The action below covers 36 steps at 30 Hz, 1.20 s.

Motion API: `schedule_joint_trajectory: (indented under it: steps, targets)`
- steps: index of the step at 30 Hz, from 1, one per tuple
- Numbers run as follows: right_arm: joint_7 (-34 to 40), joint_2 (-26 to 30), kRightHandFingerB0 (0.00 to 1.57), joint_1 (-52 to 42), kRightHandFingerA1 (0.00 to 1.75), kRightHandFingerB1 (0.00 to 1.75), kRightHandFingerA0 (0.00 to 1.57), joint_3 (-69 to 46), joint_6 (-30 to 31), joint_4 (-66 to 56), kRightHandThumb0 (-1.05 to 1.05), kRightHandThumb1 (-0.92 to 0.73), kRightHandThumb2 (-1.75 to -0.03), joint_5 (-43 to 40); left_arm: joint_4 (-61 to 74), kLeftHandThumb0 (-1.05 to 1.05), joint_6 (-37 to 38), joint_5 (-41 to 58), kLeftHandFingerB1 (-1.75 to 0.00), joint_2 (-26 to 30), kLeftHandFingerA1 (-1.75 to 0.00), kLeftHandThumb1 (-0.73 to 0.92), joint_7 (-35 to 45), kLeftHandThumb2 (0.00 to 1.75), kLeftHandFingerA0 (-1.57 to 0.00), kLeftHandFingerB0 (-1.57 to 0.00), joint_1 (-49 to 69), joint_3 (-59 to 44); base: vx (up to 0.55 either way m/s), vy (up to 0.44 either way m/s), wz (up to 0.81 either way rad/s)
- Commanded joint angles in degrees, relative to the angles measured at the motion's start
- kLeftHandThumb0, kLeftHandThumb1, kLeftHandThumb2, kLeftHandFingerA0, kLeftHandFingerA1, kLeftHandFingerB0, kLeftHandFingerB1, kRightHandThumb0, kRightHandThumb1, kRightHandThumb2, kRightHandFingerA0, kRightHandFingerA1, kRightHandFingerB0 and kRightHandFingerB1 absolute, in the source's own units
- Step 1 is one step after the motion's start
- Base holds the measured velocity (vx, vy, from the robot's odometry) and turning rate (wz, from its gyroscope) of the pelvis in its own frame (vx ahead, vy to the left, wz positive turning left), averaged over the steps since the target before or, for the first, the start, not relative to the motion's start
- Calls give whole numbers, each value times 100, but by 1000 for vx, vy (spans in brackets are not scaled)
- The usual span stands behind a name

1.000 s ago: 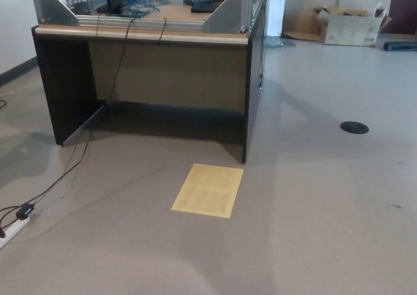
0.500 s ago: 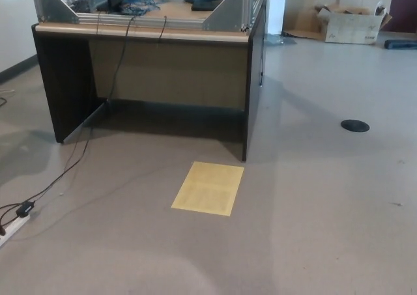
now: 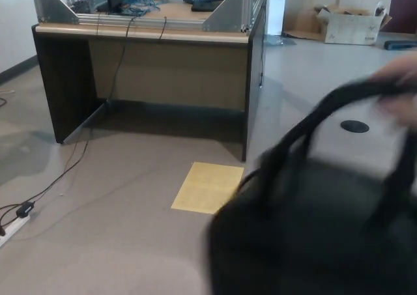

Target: A person hands over a black lunchbag to the robot and the robot uses its left hand to grab the strips of the lunchbag, the gives it back to the person.

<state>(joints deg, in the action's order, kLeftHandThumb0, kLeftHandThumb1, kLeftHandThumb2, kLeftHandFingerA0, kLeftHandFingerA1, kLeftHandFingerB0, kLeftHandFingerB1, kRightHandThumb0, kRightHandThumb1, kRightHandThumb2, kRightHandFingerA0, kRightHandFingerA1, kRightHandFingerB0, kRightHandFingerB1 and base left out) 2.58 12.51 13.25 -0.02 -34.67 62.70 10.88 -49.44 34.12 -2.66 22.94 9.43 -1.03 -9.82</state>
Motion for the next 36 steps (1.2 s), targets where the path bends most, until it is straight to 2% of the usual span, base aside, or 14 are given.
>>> schedule_joint_trajectory:
  steps: [1,2,6,7,8,14,16,19,21,22,25,26,30,36]
  targets:
    - [118,101,29,-103,44,37,35,4,-133,17,-73,-86,-66,8,40,-75,276,45,-28,76,-35,49,28,83,-4,-10,29,-5,0,0,0]
    - [116,105,29,-97,44,38,34,0,-156,32,-74,-86,-66,2,180,-74,402,-45,-23,113,-28,59,-80,60,-10,-12,33,5,0,0,0]
    - [111,89,30,-39,44,38,35,-32,-181,62,-75,-86,-66,-42,1471,-76,90,238,-28,215,-30,51,108,88,-3,-11,68,-164,0,0,0]
    - [112,110,30,-41,44,37,35,-43,-152,49,-75,-86,-66,-48,2229,-75,-194,398,-24,260,-25,63,197,60,-7,-9,78,-234,0,0,0]
    - [99,117,30,-51,43,37,34,-55,-139,53,-74,-86,-66,-63,3201,-71,-482,630,-27,323,-26,48,254,81,-4,-8,103,-320,0,0,0]
    - [130,102,29,-56,43,37,34,-18,-119,43,-74,-86,-66,-14,6145,-65,-1404,908,-24,749,-22,58,321,60,-8,-13,143,-671,0,0,0]
    - [98,92,29,-65,45,37,34,-40,-123,48,-74,-85,-65,-51,6993,-75,-1684,919,-35,859,-27,49,307,85,-3,-14,53,-780,0,0,0]
    - [83,104,29,-85,44,37,35,-52,-156,61,-74,-86,-66,-64,7839,-74,-2077,1116,-25,980,-23,55,305,62,-9,-14,-58,-863,0,0,0]
    - [126,126,29,-94,45,38,35,-29,-102,2,-74,-85,-65,-20,8448,-74,-2465,1487,-30,1191,-24,48,276,83,-4,-9,-216,-939,0,0,0]
    - [159,129,15,-81,57,46,32,-22,-109,2,-71,-67,-107,-1,8584,-72,-2551,1597,-27,1270,-25,59,264,58,-4,-11,-303,-971,0,0,0]
    - [147,127,14,-43,57,46,32,-19,-92,46,-71,-67,-108,-1,8978,-74,-2957,1927,-25,1507,-23,59,164,59,-5,-11,-545,-1088,0,0,0]
    - [67,113,29,-44,45,37,35,-51,-74,56,-74,-85,-65,-63,9072,-74,-3028,2040,-29,1582,-20,47,117,86,0,-14,-659,-1114,0,0,0]
    - [69,130,28,-95,44,37,36,-36,-94,54,-72,-83,-65,-41,9319,-78,-3342,2361,-25,1883,-24,60,-10,59,-6,-10,-1138,-1225,0,0,0]
    - [58,128,28,-92,45,38,36,-51,-117,87,-74,-82,-65,-60,9886,-71,-3965,3191,-32,2461,-23,45,-257,85,0,-14,-1537,-1302,0,0,0]
